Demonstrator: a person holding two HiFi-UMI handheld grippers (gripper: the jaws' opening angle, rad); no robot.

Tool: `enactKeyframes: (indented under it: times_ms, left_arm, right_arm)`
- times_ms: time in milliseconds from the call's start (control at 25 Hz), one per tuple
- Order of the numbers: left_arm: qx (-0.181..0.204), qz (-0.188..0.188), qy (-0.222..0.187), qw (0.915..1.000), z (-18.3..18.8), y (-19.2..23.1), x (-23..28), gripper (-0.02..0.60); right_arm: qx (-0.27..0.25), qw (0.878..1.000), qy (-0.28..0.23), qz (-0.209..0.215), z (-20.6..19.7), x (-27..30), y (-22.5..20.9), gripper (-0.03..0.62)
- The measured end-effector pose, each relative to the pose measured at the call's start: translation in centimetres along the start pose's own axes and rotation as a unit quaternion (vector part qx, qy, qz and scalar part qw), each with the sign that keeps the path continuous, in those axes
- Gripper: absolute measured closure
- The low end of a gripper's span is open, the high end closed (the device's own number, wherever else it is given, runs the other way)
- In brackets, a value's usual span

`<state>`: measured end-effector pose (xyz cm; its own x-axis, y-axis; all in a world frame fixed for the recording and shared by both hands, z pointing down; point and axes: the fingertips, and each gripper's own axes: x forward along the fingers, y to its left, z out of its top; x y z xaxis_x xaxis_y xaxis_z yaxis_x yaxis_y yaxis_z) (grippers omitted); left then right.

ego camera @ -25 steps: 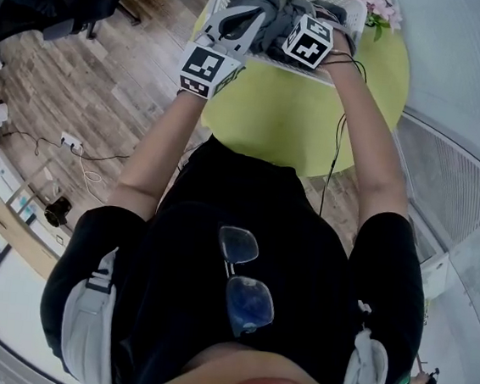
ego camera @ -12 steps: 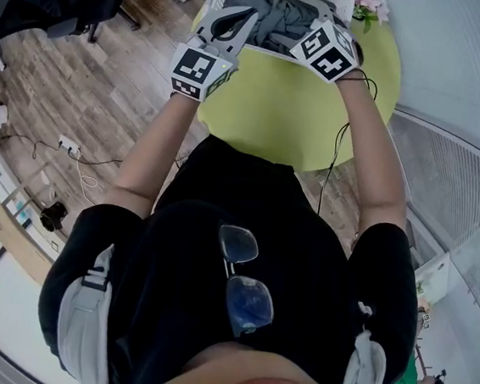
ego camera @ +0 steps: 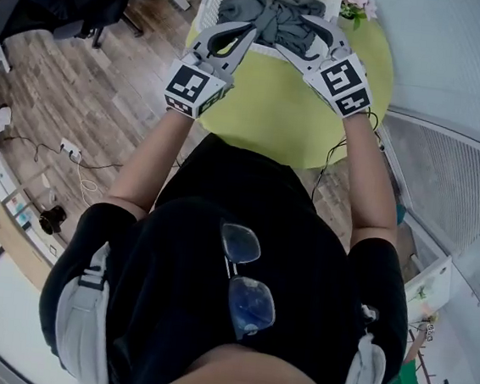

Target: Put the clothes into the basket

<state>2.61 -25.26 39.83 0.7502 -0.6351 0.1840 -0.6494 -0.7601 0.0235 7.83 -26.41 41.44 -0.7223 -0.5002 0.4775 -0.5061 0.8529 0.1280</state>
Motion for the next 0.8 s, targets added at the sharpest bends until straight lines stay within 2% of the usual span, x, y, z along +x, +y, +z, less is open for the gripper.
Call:
enactKeyframes:
  times_ms: [200, 400, 480, 800]
  left_arm:
    - [0.007, -0.011, -0.026, 0.9996, 2.0, -2.5, -0.4, 0.571]
    - [0.005, -0.021, -0.033, 0.9992, 2.9, -4.9, -0.9, 0.571]
    - [0.005, -0.03, -0.035, 0.9989, 3.1, -5.7, -0.8, 0.571]
    - [0.007, -0.049, -0.038, 0.9981, 3.3, -8.5, -0.8, 0.571]
  right_arm:
    - [0.045, 0.996, -0.07, 0.0, 0.7, -2.9, 1.2, 0.356]
    - [0.075, 0.985, -0.151, -0.019, 2.3, -6.4, 2.7, 0.503]
    - [0.087, 0.98, -0.175, -0.031, 2.7, -7.5, 2.8, 0.538]
    - [0.099, 0.972, -0.209, -0.044, 2.6, -9.9, 4.1, 0.568]
